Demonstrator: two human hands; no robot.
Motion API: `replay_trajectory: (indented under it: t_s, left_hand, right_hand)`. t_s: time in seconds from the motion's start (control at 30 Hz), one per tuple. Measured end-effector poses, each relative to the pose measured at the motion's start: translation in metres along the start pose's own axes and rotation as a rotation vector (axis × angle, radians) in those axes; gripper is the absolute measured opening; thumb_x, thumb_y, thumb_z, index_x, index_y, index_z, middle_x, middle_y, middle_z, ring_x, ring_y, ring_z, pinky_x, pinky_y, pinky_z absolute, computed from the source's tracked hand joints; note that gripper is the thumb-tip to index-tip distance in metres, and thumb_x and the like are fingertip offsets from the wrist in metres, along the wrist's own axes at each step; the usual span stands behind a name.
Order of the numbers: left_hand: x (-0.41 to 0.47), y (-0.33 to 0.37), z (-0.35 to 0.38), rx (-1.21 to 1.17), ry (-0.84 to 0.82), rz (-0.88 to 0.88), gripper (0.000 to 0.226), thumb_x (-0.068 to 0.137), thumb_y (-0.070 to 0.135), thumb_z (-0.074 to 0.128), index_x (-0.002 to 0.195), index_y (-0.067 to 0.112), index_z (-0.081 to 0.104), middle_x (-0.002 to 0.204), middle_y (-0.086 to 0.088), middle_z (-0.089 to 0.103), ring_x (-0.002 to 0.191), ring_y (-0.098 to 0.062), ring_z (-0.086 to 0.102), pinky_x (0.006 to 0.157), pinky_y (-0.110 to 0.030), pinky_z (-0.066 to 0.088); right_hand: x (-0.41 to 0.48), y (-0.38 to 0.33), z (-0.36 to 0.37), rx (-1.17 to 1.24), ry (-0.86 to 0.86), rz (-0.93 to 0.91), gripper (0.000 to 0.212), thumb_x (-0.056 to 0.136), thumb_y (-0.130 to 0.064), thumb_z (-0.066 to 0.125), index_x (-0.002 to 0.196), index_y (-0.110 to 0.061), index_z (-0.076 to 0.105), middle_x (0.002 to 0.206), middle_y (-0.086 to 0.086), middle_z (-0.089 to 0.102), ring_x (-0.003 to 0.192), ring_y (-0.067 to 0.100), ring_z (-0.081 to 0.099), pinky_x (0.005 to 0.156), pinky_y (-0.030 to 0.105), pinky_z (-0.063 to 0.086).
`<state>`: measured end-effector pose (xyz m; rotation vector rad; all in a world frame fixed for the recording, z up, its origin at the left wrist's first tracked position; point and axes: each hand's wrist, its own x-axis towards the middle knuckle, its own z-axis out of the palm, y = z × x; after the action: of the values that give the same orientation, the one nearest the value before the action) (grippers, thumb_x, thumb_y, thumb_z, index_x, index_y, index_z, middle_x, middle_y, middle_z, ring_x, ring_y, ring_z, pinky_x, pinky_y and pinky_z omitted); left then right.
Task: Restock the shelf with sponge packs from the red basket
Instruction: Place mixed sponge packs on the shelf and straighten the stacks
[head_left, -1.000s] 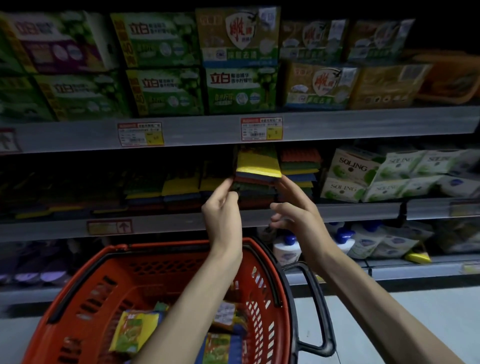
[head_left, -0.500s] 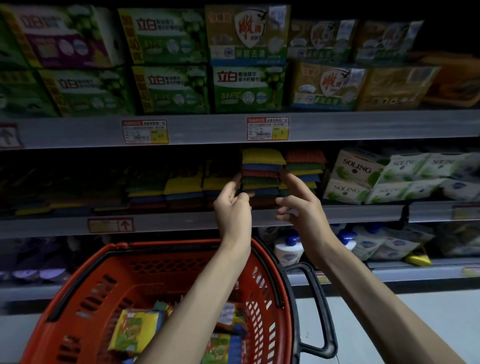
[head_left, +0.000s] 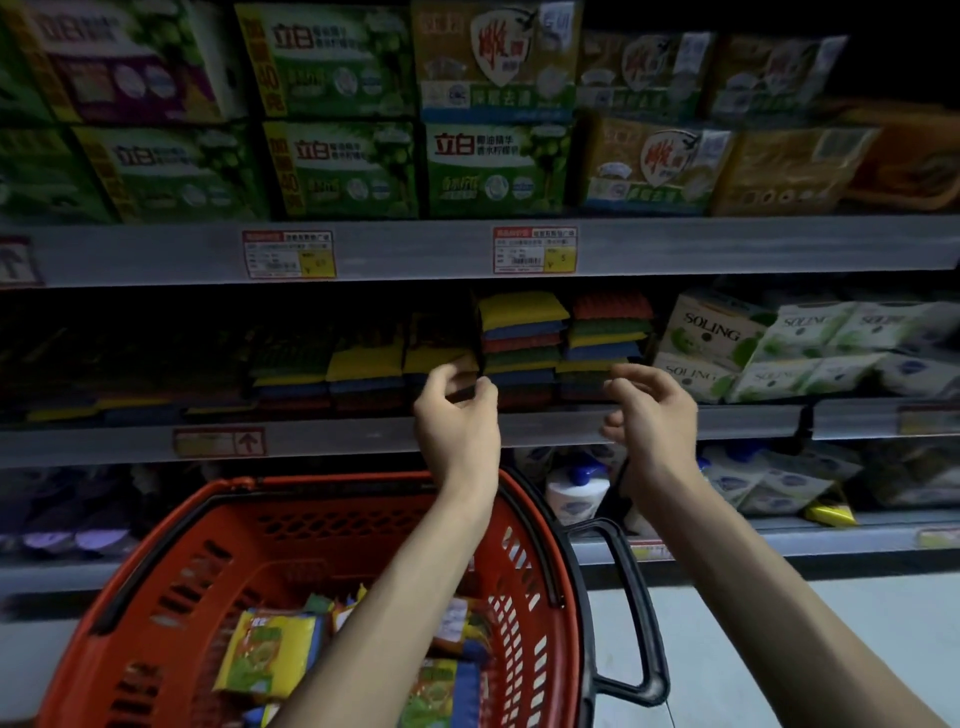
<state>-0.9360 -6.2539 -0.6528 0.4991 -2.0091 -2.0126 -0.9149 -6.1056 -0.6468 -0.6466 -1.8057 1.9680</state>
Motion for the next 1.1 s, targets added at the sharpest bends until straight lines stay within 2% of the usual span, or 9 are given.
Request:
replay_trajectory:
  t_s: [0.1,0.23,0.4,0.47,0.6,0.7,0.83,0.97,1.1]
  left_hand:
    - [-0.004,0.000,0.003,-0.019,-0.014,-0.012,0.022,0.096,0.021,0.070,0.115,0.024,0.059,0.084,0.011,0.071,0.068,-0.009,0.072,0.061,-0.034,0.063]
    - [-0.004,0.002,0.012,-0.080,-0.028,-0.049,0.034,0.097,0.018,0.070,0.129,0.016,0.058,0.079,0.004,0.072,0.059,-0.013,0.073,0.045,-0.027,0.055]
    - [-0.003,0.001,0.024,-0.161,0.018,-0.109,0.030,0.097,0.013,0.067,0.125,0.010,0.056,0.085,-0.005,0.074,0.058,-0.017,0.075,0.040,-0.025,0.050]
    - [-0.003,0.001,0.027,-0.189,0.033,-0.126,0.024,0.097,0.010,0.066,0.120,0.009,0.058,0.080,-0.003,0.074,0.058,-0.018,0.075,0.039,-0.025,0.048]
    - [0.000,0.000,0.031,-0.229,0.056,-0.158,0.015,0.096,0.008,0.065,0.111,0.005,0.064,0.079,-0.005,0.074,0.058,-0.018,0.075,0.038,-0.023,0.046]
    - [0.001,0.001,0.032,-0.259,0.076,-0.187,0.009,0.096,0.006,0.065,0.104,0.004,0.066,0.081,-0.006,0.074,0.059,-0.018,0.075,0.038,-0.023,0.046]
    - [0.003,0.002,0.034,-0.301,0.094,-0.227,0.007,0.094,0.004,0.065,0.101,0.004,0.067,0.083,-0.007,0.075,0.061,-0.020,0.076,0.039,-0.024,0.046]
    - [0.005,0.004,0.035,-0.332,0.110,-0.246,0.005,0.093,0.001,0.064,0.094,0.004,0.067,0.080,-0.005,0.074,0.061,-0.020,0.076,0.038,-0.023,0.045]
    - [0.009,0.006,0.034,-0.307,0.122,-0.251,0.006,0.092,0.000,0.065,0.089,0.005,0.068,0.071,-0.004,0.074,0.053,-0.012,0.072,0.038,-0.022,0.043]
  right_hand:
    - [0.014,-0.001,-0.005,-0.030,0.060,-0.025,0.010,0.095,-0.007,0.063,0.104,-0.011,0.062,0.090,0.005,0.065,0.066,0.014,0.058,0.050,0.016,0.051]
    - [0.029,-0.002,-0.007,-0.062,0.099,-0.041,0.009,0.097,-0.012,0.062,0.105,-0.013,0.058,0.089,-0.002,0.063,0.076,0.018,0.066,0.058,0.026,0.054]
    - [0.046,-0.002,-0.005,-0.012,0.141,0.042,0.042,0.098,-0.018,0.060,0.135,-0.003,0.048,0.128,0.013,0.059,0.107,0.031,0.066,0.057,0.023,0.054]
    - [0.049,-0.004,-0.002,0.005,0.147,0.062,0.027,0.100,-0.016,0.057,0.124,-0.005,0.052,0.131,0.018,0.059,0.112,0.036,0.065,0.057,0.024,0.053]
    - [0.051,-0.005,0.002,0.018,0.143,0.057,0.005,0.099,-0.011,0.055,0.101,-0.013,0.051,0.114,0.017,0.061,0.095,0.032,0.066,0.046,0.019,0.051]
    - [0.052,-0.005,0.003,0.016,0.150,0.047,0.018,0.098,-0.006,0.055,0.085,-0.019,0.050,0.099,0.013,0.061,0.082,0.026,0.064,0.048,0.021,0.051]
    - [0.052,-0.004,0.003,0.021,0.179,0.056,0.020,0.096,-0.004,0.057,0.084,-0.020,0.055,0.088,0.006,0.064,0.081,0.025,0.066,0.053,0.024,0.052]
    - [0.051,-0.005,0.002,0.057,0.176,0.078,0.020,0.094,-0.003,0.060,0.084,-0.020,0.058,0.096,0.012,0.069,0.085,0.028,0.070,0.054,0.025,0.051]
    - [0.048,-0.010,0.002,0.082,0.148,0.077,0.021,0.095,-0.001,0.061,0.083,-0.018,0.058,0.087,0.007,0.069,0.068,0.016,0.069,0.049,0.020,0.049]
